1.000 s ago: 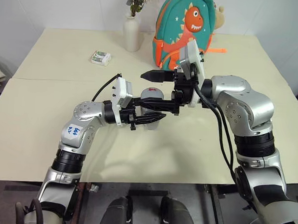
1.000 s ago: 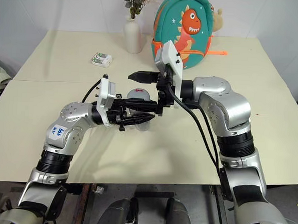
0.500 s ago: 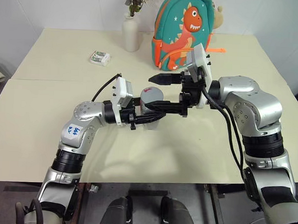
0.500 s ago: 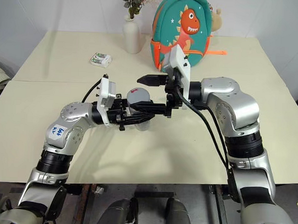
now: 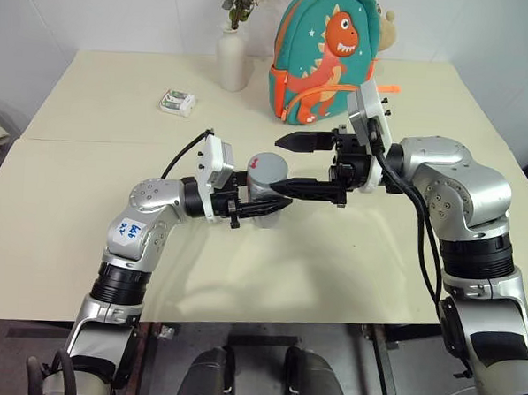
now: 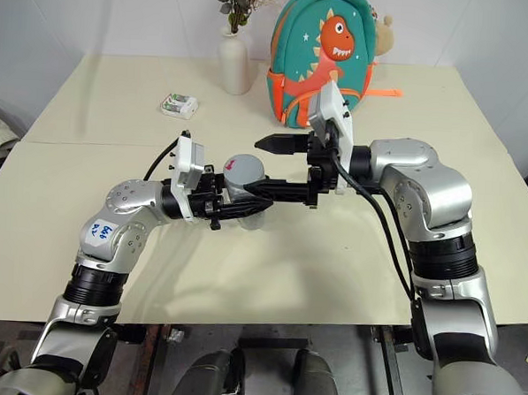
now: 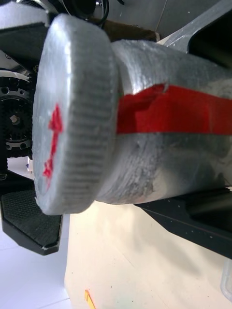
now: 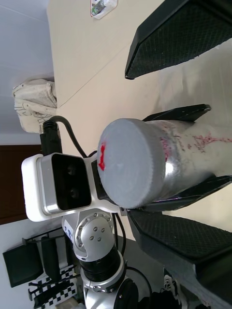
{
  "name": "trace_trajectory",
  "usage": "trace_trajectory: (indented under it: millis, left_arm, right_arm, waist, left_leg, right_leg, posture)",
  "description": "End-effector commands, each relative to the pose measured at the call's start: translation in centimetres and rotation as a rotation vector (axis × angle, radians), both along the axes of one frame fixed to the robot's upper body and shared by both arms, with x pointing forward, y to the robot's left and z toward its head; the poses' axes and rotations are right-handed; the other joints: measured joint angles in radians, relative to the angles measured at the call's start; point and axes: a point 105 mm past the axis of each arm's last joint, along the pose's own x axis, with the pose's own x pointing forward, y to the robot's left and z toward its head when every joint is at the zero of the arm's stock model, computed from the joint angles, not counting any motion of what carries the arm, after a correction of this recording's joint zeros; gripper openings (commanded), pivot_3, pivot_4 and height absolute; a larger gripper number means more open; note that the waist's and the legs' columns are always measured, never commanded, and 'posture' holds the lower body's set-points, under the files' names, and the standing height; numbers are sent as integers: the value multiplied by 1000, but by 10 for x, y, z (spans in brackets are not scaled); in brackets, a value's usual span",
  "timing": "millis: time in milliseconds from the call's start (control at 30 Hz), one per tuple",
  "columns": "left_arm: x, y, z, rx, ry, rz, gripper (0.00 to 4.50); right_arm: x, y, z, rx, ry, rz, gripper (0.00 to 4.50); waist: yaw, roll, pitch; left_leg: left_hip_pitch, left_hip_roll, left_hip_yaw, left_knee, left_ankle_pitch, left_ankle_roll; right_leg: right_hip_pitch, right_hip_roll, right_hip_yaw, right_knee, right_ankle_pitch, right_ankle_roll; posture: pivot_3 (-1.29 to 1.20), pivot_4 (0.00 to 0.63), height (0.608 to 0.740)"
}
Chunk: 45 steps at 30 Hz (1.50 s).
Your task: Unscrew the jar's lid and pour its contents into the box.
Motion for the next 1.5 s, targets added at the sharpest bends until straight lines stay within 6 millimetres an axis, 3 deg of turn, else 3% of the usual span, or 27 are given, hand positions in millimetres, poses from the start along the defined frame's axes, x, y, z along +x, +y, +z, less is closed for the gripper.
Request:
trace_trajectory:
  millis: [33, 467, 767, 1400, 1500]
  left_arm:
    - [-9, -3, 14, -13, -63, -45, 2054]
    - [-9, -1, 14, -14, -66, -37, 2054]
    - [-9, -1, 14, -17, -65, -38, 2054]
    - [-10, -2, 13, -28, -63, -28, 2054]
    - [-10, -2, 13, -28, -63, -26, 2054]
  right_arm:
    - [-3, -13, 17, 62, -36, -13, 4487]
    - [-22, -13, 18, 67, 2, 108, 4487]
    - [-6, 2, 21, 61, 17, 64, 4487]
    - [-13, 26, 11, 49, 93, 162, 4487]
    - [-13, 26, 12, 66, 97, 167, 3867]
  waist:
    - [1, 0, 0]
    - [1, 0, 0]
    - [-2, 0, 0]
    - [-1, 0, 0]
    - [0, 0, 0]
  left_leg:
    - [0, 0, 0, 0, 0, 0]
    - [0, 0, 0, 0, 0, 0]
    - [0, 0, 0, 0, 0, 0]
    - [0, 0, 1, 0, 0, 0]
    - [0, 0, 1, 0, 0, 0]
  right_leg:
    - [0, 0, 0, 0, 0, 0]
    - [0, 0, 0, 0, 0, 0]
    - [0, 0, 0, 1, 0, 0]
    - [0, -1, 0, 0, 0, 0]
    - [0, -1, 0, 0, 0, 0]
  posture:
    - [0, 150, 740]
    - [0, 150, 740]
    - [0, 150, 740]
    - [0, 150, 740]
    - [0, 150, 740]
